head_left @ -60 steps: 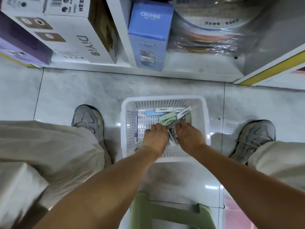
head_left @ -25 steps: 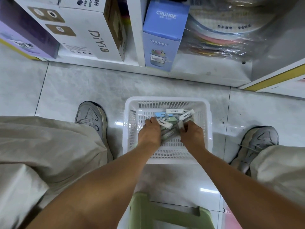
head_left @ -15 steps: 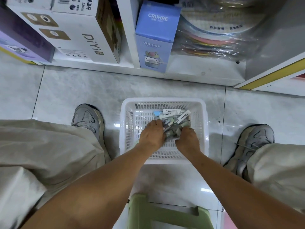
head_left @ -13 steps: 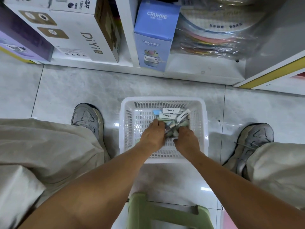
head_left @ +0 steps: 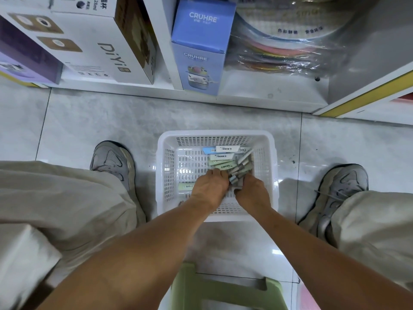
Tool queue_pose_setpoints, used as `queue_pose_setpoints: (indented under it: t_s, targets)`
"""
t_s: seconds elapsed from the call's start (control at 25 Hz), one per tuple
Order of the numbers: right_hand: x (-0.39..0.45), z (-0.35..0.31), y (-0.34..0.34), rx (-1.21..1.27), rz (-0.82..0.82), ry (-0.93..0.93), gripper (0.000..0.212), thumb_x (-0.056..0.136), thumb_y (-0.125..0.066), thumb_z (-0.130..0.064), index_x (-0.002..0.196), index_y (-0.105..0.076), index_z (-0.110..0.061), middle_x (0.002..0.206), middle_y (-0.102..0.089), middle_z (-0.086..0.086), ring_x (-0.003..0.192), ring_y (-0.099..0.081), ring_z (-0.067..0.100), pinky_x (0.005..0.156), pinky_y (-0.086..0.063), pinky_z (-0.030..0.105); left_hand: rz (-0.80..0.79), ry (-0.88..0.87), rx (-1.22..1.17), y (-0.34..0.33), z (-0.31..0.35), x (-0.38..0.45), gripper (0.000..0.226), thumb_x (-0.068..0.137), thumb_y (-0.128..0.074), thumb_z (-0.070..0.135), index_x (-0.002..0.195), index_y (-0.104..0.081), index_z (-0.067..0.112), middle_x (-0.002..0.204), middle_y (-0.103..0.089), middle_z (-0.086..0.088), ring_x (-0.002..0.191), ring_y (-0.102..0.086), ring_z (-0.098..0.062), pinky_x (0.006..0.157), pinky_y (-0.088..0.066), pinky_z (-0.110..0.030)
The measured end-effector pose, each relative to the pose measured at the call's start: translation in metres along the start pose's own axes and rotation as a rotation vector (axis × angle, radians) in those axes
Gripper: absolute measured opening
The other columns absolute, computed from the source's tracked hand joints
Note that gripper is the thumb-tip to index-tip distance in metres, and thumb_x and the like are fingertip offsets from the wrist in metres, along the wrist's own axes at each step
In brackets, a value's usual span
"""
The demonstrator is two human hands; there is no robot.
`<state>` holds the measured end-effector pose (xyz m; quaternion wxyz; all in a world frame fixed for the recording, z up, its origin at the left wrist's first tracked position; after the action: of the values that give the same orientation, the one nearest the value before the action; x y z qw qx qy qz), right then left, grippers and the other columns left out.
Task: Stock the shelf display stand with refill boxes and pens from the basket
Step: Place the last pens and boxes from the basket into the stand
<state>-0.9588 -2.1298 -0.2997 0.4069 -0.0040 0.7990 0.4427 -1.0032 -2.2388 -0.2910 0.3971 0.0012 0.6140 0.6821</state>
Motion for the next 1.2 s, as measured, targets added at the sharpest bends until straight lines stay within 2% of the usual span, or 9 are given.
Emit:
queue_pose_setpoints:
  t_s: [0.12,0.24,0.32,0.44,0.56,0.68,0.8,1.0,1.2]
  targets:
    - [0.001,0.001,-0.003,0.070,-0.027,-0.019,0.017,0.090,-0.062,-0.012,0.106,-0.060,-0.010,0.099,-0.069,0.009,0.085,-0.064,0.026,0.070,-0.054,0.034,0.005,0.057,0.013,-0.006,0.000,0.002,0.035,0.091,-0.061,0.012,0.123,-0.051,0.005,0.116,-0.059,-0.016,0.106,-0.057,-0.030,0.083,-0.051,-0.038]
    - [0.003,-0.001,-0.001,0.201,-0.066,-0.086,0.010,0.089,-0.063,-0.016,0.098,-0.063,-0.013,0.093,-0.071,0.007,0.083,-0.068,0.026,0.073,-0.058,0.036,-0.018,0.082,-0.038,-0.001,-0.005,0.009,0.014,0.089,-0.063,0.019,0.101,-0.062,0.013,0.096,-0.067,-0.008,0.091,-0.064,-0.026,0.075,-0.050,-0.034]
    - [0.005,-0.004,0.004,0.225,-0.119,-0.150,0.007,0.088,-0.063,-0.016,0.093,-0.065,-0.013,0.083,-0.071,0.007,0.072,-0.070,0.024,0.060,-0.058,0.033,-0.035,0.063,-0.093,0.006,-0.010,0.015,0.008,0.087,-0.063,0.022,0.091,-0.063,0.016,0.080,-0.065,-0.001,0.077,-0.065,-0.022,0.064,-0.046,-0.029]
    - [0.006,-0.016,0.023,0.238,-0.220,-0.167,0.004,0.087,-0.065,-0.013,0.090,-0.064,-0.011,0.066,-0.067,0.007,0.046,-0.060,0.016,0.040,-0.042,0.021,-0.108,0.091,-0.192,0.015,-0.022,0.021,0.013,0.083,-0.063,0.029,0.093,-0.060,0.021,0.073,-0.059,0.005,0.070,-0.060,-0.018,0.063,-0.046,-0.029]
    - [0.000,-0.029,0.049,0.203,-0.281,-0.124,0.007,0.086,-0.067,-0.009,0.087,-0.063,-0.003,0.065,-0.067,0.015,0.049,-0.059,0.021,0.044,-0.040,0.024,-0.204,0.098,-0.387,0.023,-0.025,0.024,0.012,0.084,-0.062,0.026,0.092,-0.063,0.017,0.079,-0.061,0.002,0.078,-0.063,-0.018,0.071,-0.054,-0.032]
    - [-0.012,-0.040,0.071,0.238,-0.341,-0.065,0.011,0.086,-0.072,-0.008,0.083,-0.063,-0.004,0.075,-0.070,0.021,0.062,-0.062,0.025,0.046,-0.040,0.023,-0.179,0.146,-0.636,0.043,-0.026,0.021,0.004,0.084,-0.065,0.016,0.081,-0.063,0.013,0.073,-0.063,-0.002,0.064,-0.062,-0.013,0.054,-0.048,-0.024]
    - [-0.032,-0.051,0.106,0.317,-0.381,0.019,0.027,0.083,-0.079,-0.011,0.100,-0.064,0.004,0.077,-0.071,0.016,0.059,-0.067,0.016,0.049,-0.042,0.022,-0.198,0.201,-0.985,0.074,-0.021,0.006,0.005,0.084,-0.066,0.003,0.087,-0.063,0.000,0.072,-0.069,-0.016,0.056,-0.068,-0.023,0.052,-0.056,-0.030]
    - [-0.071,-0.079,0.186,0.447,-0.352,0.196,0.032,0.082,-0.082,-0.012,0.106,-0.064,-0.002,0.084,-0.075,0.015,0.072,-0.071,0.019,0.055,-0.046,0.022,-0.163,-0.001,-1.133,0.174,0.006,-0.027,0.009,0.083,-0.066,0.002,0.077,-0.060,0.001,0.060,-0.059,-0.018,0.047,-0.053,-0.025,0.054,-0.049,-0.033]
    - [-0.134,-0.109,0.265,0.599,-0.325,0.373,0.022,0.084,-0.079,-0.008,0.101,-0.067,-0.001,0.089,-0.074,0.017,0.068,-0.068,0.020,0.054,-0.045,0.023,-0.125,-0.235,-1.219,0.285,0.043,-0.078,0.010,0.088,-0.070,0.007,0.092,-0.064,0.001,0.084,-0.072,-0.023,0.046,-0.049,-0.019,0.043,-0.042,-0.025]
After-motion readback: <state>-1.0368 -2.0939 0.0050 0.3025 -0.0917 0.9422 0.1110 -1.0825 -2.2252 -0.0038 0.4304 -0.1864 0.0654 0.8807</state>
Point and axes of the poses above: each hand's wrist, its own x-axis towards the middle knuckle, its own y-axis out of the back of the hand, z = x × y, the point moved 9 cm from there along x, towards the middle knuckle
